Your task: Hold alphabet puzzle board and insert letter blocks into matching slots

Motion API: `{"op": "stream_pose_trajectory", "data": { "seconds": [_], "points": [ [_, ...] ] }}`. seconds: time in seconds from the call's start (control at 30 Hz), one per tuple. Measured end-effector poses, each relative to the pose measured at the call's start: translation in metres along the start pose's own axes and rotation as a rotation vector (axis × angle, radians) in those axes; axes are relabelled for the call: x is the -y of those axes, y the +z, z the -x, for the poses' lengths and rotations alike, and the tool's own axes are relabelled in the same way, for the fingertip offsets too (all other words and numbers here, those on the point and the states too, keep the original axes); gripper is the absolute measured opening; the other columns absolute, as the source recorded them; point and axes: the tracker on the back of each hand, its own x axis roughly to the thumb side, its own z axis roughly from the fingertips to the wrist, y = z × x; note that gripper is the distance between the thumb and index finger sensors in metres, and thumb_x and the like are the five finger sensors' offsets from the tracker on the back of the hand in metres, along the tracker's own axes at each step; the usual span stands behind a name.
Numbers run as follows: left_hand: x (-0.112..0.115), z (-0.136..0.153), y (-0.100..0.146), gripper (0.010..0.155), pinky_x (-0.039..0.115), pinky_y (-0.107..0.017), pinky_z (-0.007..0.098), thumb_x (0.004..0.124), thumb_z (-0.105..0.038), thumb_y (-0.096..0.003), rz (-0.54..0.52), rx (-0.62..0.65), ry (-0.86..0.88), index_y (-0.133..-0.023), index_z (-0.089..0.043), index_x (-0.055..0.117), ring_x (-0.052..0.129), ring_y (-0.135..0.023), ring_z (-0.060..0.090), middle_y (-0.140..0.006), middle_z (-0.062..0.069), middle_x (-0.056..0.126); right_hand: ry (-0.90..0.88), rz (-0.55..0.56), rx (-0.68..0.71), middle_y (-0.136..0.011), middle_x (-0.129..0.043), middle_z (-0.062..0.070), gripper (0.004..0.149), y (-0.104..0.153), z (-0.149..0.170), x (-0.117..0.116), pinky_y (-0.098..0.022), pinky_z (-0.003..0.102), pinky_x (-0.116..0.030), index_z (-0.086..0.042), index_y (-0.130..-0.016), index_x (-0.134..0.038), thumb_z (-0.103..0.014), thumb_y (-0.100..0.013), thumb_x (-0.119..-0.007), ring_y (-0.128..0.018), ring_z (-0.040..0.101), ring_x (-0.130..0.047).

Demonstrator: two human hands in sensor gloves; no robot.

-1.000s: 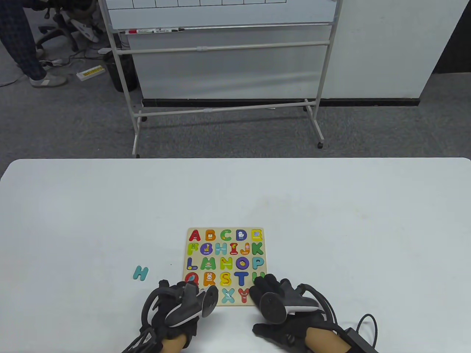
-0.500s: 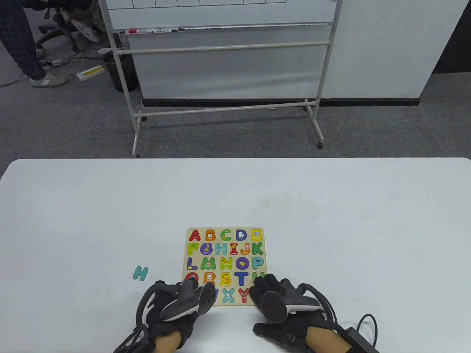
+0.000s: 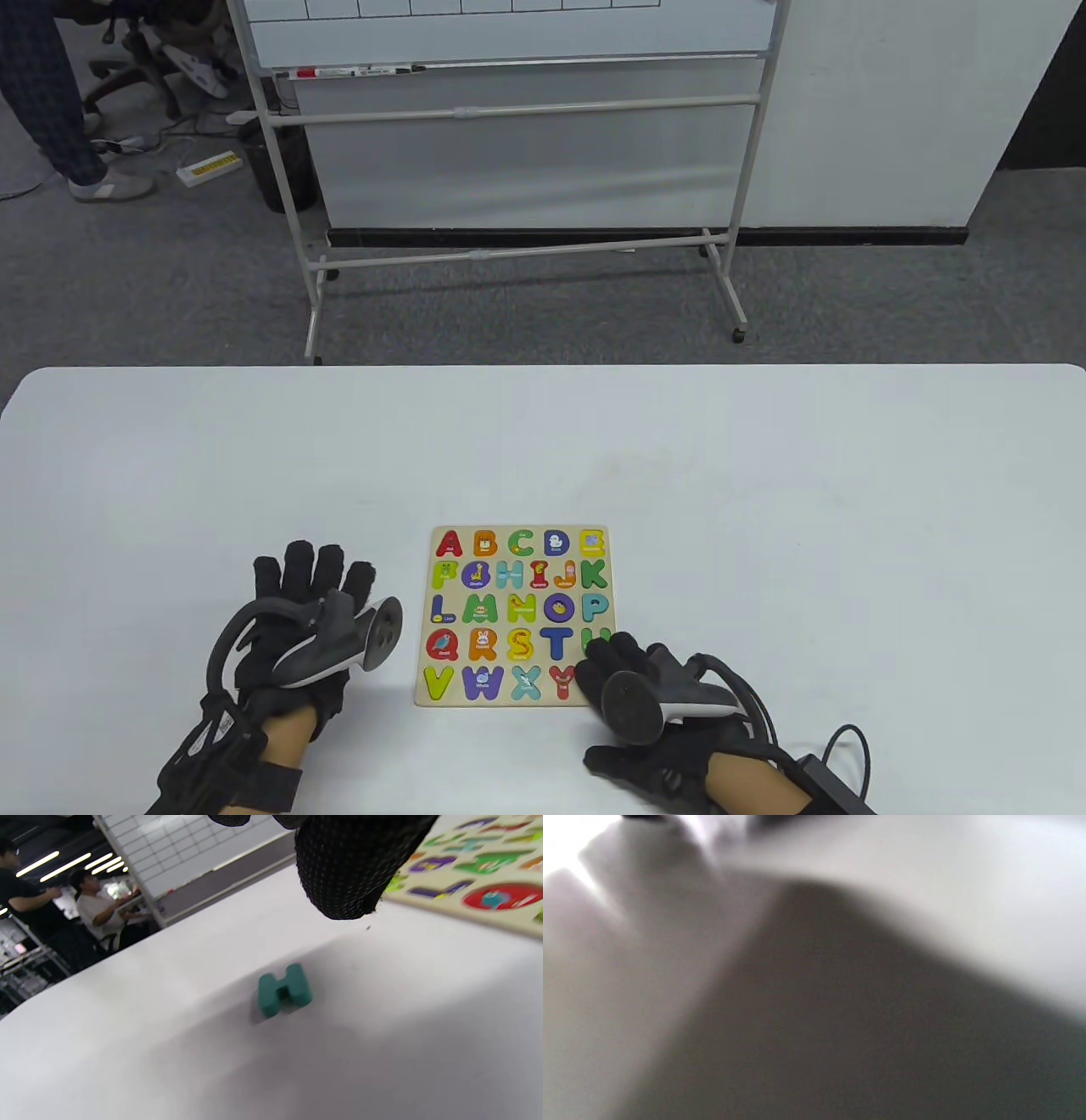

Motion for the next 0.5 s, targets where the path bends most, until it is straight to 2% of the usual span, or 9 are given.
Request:
{"op": "stream_pose_trajectory", "data": {
  "seconds": [0.13, 0.2, 0.33, 0.4, 0.5],
  "points": [
    [0.022, 0.005, -0.015, 0.087, 0.025, -0.071, 0.074, 0.086, -0.038, -0.0465, 0.102, -0.004, -0.028, -0.111, -0.024, 0.029, 0.020, -0.109, 0.051, -0.117, 0.018, 0.024, -0.001, -0.002, 0.001, -0.110, 0.021, 0.010, 0.093, 0.000, 0.000, 0.000, -0.071, 0.061, -0.005, -0.021, -0.105, 0.013, -0.072, -0.050, -0.042, -0.103, 0.038, 0.016],
    [0.030, 0.005, -0.020, 0.086, 0.025, -0.071, 0.073, 0.085, -0.038, -0.0467, 0.118, -0.004, -0.055, -0.111, -0.026, 0.029, 0.018, -0.109, 0.050, -0.117, 0.017, 0.024, -0.001, -0.001, 0.001, -0.110, 0.020, 0.010, 0.093, 0.000, 0.000, 0.000, -0.071, 0.061, -0.005, -0.021, -0.105, 0.013, -0.072, -0.050, -0.042, -0.103, 0.038, 0.016],
    [0.041, 0.009, -0.031, 0.083, 0.026, -0.071, 0.073, 0.086, -0.038, -0.0464, 0.138, -0.012, -0.017, -0.110, -0.027, 0.034, 0.020, -0.109, 0.050, -0.117, 0.017, 0.027, -0.005, -0.002, 0.002, -0.110, 0.021, 0.010, 0.093, 0.000, 0.001, 0.000, -0.071, 0.061, -0.005, -0.022, -0.105, 0.013, -0.072, -0.050, -0.042, -0.103, 0.038, 0.016],
    [0.046, 0.013, -0.036, 0.081, 0.021, -0.069, 0.075, 0.085, -0.038, -0.0468, 0.165, -0.031, 0.015, -0.110, -0.028, 0.036, 0.022, -0.109, 0.050, -0.117, 0.017, 0.029, -0.005, -0.002, 0.002, -0.110, 0.021, 0.010, 0.093, 0.000, 0.001, 0.000, -0.071, 0.061, -0.005, -0.022, -0.105, 0.013, -0.072, -0.050, -0.042, -0.103, 0.038, 0.016],
    [0.049, 0.017, -0.041, 0.075, 0.020, -0.069, 0.077, 0.084, -0.037, -0.0467, 0.200, -0.034, 0.059, -0.109, -0.029, 0.042, 0.033, -0.110, 0.050, -0.116, 0.015, 0.040, -0.006, -0.002, 0.002, -0.110, 0.020, 0.010, 0.093, 0.000, 0.001, 0.001, -0.071, 0.061, -0.005, -0.022, -0.105, 0.013, -0.072, -0.050, -0.043, -0.103, 0.038, 0.016]
  ]
}}
